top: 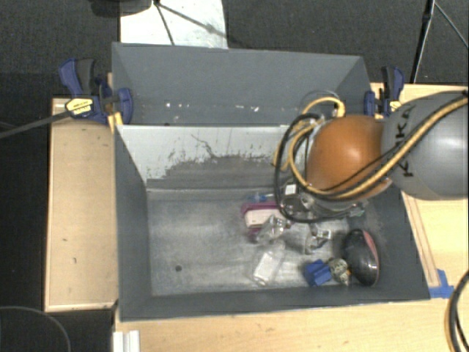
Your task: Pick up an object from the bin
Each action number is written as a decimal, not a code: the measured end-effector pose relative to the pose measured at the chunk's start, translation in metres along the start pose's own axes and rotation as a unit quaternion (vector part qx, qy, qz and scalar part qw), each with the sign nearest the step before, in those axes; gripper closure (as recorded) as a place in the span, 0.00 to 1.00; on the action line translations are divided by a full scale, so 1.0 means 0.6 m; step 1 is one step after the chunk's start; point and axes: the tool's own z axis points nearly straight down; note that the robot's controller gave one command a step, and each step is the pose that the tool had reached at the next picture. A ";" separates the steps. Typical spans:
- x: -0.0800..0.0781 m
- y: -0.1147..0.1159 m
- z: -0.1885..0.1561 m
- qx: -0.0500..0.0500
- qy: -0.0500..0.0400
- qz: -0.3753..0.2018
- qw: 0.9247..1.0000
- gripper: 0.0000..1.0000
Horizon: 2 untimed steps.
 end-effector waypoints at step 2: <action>0.007 0.078 -0.009 0.020 -0.011 0.107 0.994 0.00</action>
Offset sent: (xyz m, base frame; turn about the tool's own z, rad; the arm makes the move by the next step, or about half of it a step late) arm -0.0289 -0.0257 -0.0113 0.0787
